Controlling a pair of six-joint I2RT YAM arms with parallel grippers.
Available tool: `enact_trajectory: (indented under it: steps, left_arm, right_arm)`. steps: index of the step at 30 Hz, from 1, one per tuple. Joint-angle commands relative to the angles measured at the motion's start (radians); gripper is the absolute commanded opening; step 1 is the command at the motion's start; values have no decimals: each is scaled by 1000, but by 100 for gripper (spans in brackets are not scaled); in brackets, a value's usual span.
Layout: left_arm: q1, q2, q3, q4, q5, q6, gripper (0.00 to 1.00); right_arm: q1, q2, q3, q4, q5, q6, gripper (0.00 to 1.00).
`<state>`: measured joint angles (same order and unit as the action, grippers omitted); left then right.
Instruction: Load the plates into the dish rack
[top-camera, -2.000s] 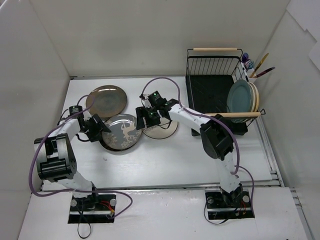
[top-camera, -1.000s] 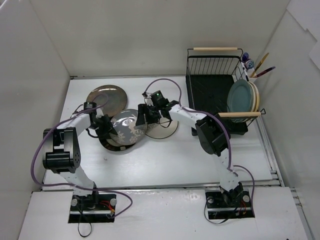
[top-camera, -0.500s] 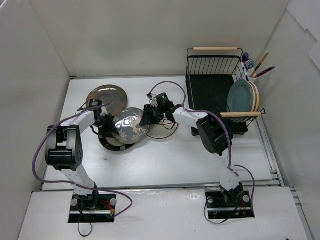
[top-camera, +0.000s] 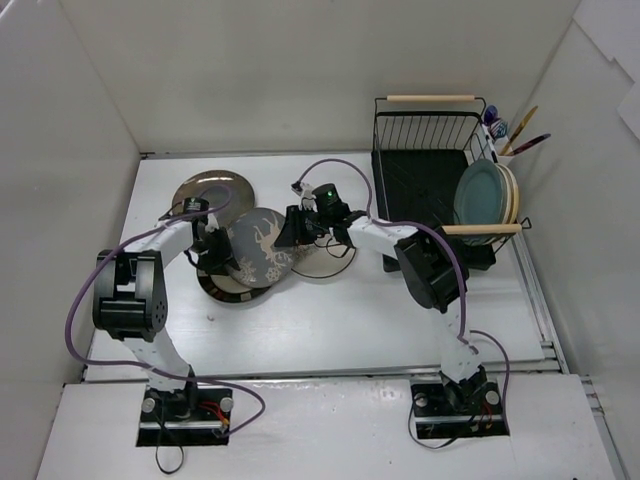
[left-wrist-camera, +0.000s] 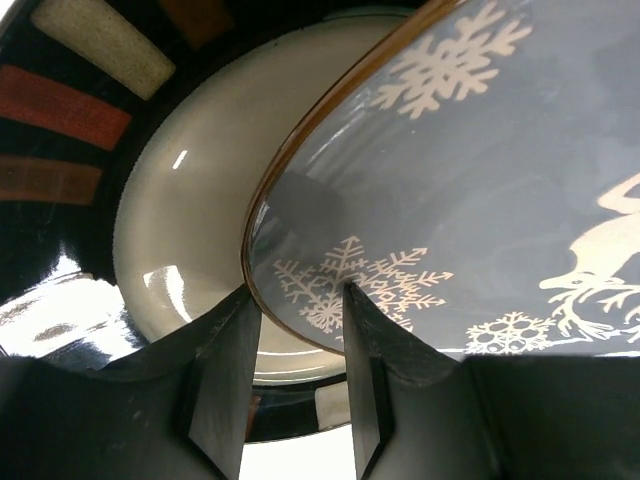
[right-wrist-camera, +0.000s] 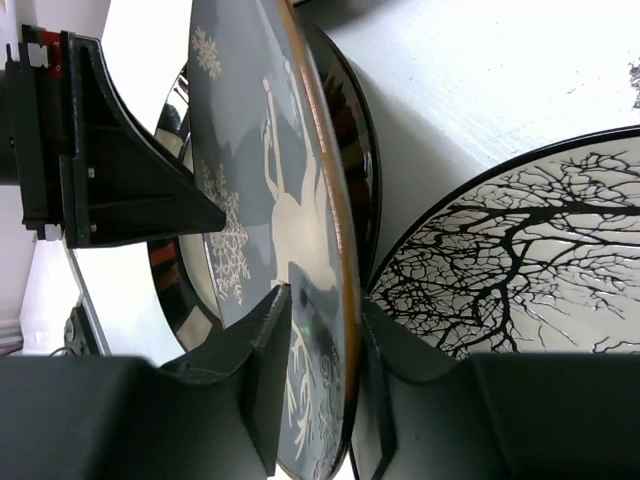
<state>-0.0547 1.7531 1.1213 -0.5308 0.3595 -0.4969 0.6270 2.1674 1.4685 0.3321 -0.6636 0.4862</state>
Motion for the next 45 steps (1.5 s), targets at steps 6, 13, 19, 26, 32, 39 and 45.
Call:
enact_trajectory:
  steps: [6,13,19,26,32,39,45]
  left_arm:
    - [-80,14,41,106,111,-3,31]
    - [-80,-52,35,91,75,-11,36]
    - [-39,-159,41,60,38,-12,51]
    - [7,-285,75,-8,-17,12,64]
    - [73,-405,34,-2,-90,29,78]
    - [128,-500,-34,26,-90,37,99]
    - [128,-514,-60,38,-91,43,99]
  right_arm:
    - [92,-109,39,102,-223,-20,0]
    - [92,-199,64,-70,-148,-150,0]
    - [85,-288,95,-166,-47,-208,0]
    - [77,-360,174,-261,60,-273,0]
    - [70,-420,210,-315,173,-322,0]
    - [62,-489,248,-326,366,-417,0]
    - [43,-531,318,-326,554,-543,0]
